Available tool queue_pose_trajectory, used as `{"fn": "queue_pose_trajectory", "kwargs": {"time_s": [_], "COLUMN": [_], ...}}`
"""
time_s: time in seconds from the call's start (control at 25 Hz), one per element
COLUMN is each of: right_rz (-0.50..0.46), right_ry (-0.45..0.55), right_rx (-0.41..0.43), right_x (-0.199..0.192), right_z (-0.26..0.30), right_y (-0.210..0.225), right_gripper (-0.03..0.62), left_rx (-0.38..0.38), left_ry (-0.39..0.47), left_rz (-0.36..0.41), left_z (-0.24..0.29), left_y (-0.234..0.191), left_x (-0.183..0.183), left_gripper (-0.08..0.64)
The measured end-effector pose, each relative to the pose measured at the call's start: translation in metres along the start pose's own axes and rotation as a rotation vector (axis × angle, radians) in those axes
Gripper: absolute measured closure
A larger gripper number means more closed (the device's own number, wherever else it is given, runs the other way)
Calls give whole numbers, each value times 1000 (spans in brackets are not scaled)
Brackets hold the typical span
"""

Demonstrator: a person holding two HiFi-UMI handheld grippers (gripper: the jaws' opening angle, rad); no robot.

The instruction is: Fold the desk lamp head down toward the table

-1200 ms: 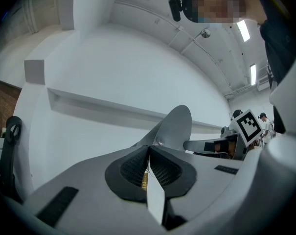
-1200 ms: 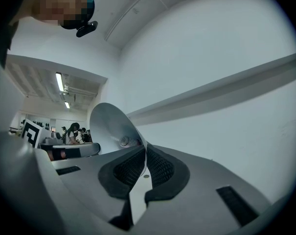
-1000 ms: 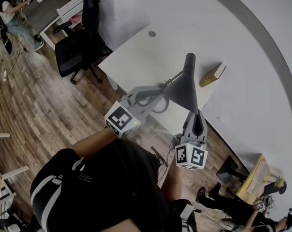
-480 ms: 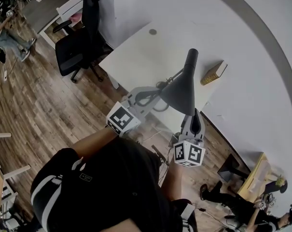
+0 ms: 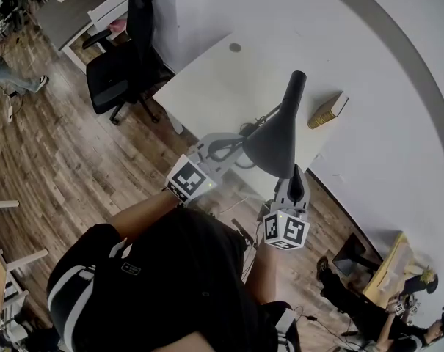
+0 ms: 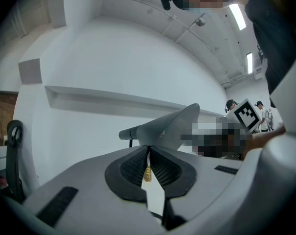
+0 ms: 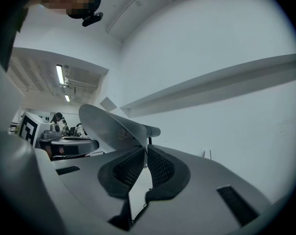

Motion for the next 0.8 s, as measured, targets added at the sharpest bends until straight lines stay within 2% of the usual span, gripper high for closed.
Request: {"fn": "queue_pose_trajectory", "kwargs": {"time_s": [0.12, 0.8], "right_rz": [-11, -41], "right_ry": [-6, -50], "right_rx": [-6, -9], "right_x": [-6, -37], "right_z": [2, 11], "right_y": [0, 4], "right_gripper": [560, 558], "left_rx": [8, 18], "left_ry": [-6, -58], "left_rz": [25, 50], "left_z": [1, 11], "left_y": [0, 0], "left_x": [-6, -39], "left_gripper": [526, 526]}}
Point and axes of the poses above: the fingertips, and each gripper's own axes: z forward along the fingers, y to its right, x out of its top, the point moved 1 cm from there along -z, backward along the fingers, and after that the axes turned 11 degrees about -y, right-handed, at the moved point
